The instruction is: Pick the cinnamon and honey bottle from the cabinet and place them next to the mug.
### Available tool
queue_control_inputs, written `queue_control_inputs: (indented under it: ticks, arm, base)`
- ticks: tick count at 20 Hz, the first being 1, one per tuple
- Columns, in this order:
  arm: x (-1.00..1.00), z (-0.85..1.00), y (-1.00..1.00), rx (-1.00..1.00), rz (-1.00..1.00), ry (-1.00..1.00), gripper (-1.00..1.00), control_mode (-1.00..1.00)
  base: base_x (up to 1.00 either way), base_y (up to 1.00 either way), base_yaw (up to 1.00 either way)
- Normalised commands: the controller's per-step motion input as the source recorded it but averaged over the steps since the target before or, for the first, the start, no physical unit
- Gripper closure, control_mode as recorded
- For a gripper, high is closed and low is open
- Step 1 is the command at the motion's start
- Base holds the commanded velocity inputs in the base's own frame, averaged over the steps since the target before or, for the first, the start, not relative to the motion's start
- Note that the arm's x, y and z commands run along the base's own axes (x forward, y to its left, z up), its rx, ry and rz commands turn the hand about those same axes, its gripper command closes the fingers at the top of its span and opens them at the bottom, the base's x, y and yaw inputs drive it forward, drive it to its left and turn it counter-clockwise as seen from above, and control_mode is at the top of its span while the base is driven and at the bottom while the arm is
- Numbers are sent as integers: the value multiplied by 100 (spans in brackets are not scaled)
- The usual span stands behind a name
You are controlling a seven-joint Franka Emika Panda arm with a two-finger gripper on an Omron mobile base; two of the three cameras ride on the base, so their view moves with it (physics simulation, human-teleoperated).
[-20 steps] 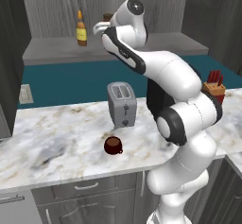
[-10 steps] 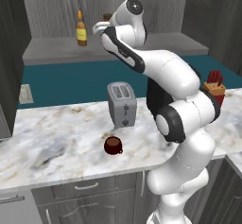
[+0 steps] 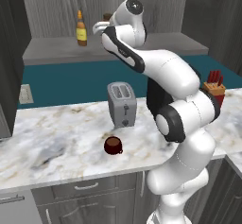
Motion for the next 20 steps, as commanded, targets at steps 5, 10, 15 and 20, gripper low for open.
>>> queue_control_inputs:
  ticks: [5, 10, 15, 20]
  arm:
    - [-1, 0, 0, 0, 0, 0, 100, -100]
    - [-75, 0, -16, 3, 0, -1, 100, -100]
    - [-100, -9, -33, 3, 0, -12, 100, -100]
    - [-100, -32, -45, 0, 0, -12, 100, -100]
  base:
    - [0, 0, 0]
    - [0, 0, 0]
    - [0, 0, 0]
    - [0, 0, 0]
